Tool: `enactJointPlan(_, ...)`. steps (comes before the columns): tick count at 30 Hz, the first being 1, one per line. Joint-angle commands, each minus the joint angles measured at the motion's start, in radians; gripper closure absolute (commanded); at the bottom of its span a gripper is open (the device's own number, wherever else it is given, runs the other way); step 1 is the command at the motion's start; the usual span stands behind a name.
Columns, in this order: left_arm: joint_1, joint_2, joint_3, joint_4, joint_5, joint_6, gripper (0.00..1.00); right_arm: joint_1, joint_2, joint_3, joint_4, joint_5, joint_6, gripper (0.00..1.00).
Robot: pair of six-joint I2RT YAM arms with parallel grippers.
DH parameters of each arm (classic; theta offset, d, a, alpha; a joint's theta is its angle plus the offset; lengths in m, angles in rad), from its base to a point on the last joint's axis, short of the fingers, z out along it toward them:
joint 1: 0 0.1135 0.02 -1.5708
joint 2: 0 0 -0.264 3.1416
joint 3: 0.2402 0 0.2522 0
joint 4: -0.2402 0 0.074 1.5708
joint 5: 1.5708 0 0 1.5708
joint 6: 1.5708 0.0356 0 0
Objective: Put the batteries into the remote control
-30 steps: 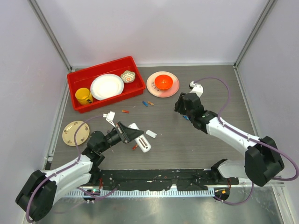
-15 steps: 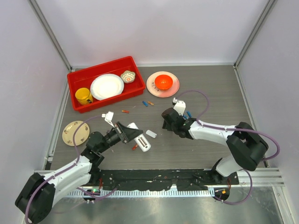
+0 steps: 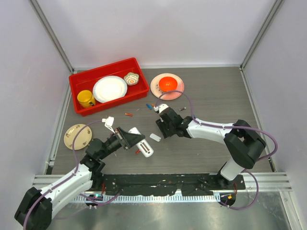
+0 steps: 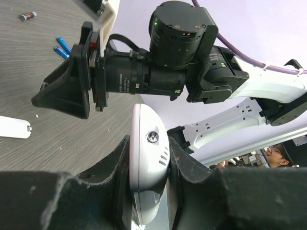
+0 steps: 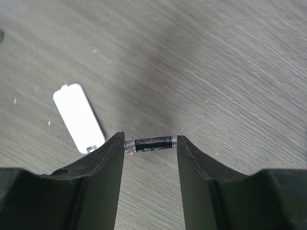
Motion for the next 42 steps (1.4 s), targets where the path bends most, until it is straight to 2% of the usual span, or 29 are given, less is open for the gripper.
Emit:
enactJointPlan(1,-0.002,-0.025,-0.001,0.017,0.018,0.02,1.0,0.007,0.008,0.025,-0.034,-0.136,-0.232,0.94)
enactJointPlan(6,-0.002,-0.045,-0.004,0.011,0.024,0.02,1.0,0.007,0.037,0.053,-0.124,-0.127,-0.265,0.91)
enactJointPlan(12,-0.002,-0.045,-0.007,0.006,0.018,0.019,1.0,0.007,0.089,0.051,-0.131,-0.121,-0.242,0.88)
enactJointPlan(18,-0.002,-0.048,-0.013,0.0,0.01,0.015,1.0,0.007,0.077,0.053,-0.134,-0.089,-0.199,0.59)
enactJointPlan(22,-0.002,-0.052,-0.014,-0.018,0.006,0.015,1.0,0.007,0.02,0.045,-0.102,-0.027,-0.148,0.47)
enactJointPlan(24,-0.002,-0.057,-0.014,-0.024,0.003,0.019,1.0,0.007,-0.005,0.048,-0.1,0.016,-0.128,0.11)
enactJointPlan(27,-0.002,-0.063,-0.014,-0.043,0.001,0.022,1.0,0.005,-0.061,0.059,-0.092,0.097,-0.064,0.11)
enactJointPlan(31,-0.002,-0.081,-0.016,-0.07,-0.008,0.025,1.0,-0.001,-0.156,0.005,-0.011,0.201,0.115,0.1)
enactJointPlan(33,-0.002,-0.092,-0.021,-0.078,-0.025,0.02,1.0,-0.033,-0.215,-0.038,0.033,0.183,0.316,0.1)
enactJointPlan(34,-0.002,-0.095,-0.025,-0.079,-0.03,0.014,1.0,-0.09,-0.224,-0.074,0.064,0.081,0.381,0.1)
enactJointPlan(36,-0.002,-0.097,-0.03,-0.076,-0.039,0.008,1.0,-0.108,-0.253,-0.098,0.051,0.1,0.562,0.1)
enactJointPlan(38,-0.003,-0.095,-0.033,-0.076,-0.05,-0.001,1.0,-0.09,-0.282,-0.177,0.096,0.154,0.672,0.21)
enactJointPlan(39,-0.002,-0.089,-0.034,-0.07,-0.053,-0.003,1.0,-0.075,-0.299,-0.205,0.11,0.183,0.787,0.24)
enactJointPlan(42,-0.002,-0.072,-0.036,-0.06,-0.06,-0.012,1.0,-0.011,-0.258,-0.228,0.071,0.272,0.893,0.26)
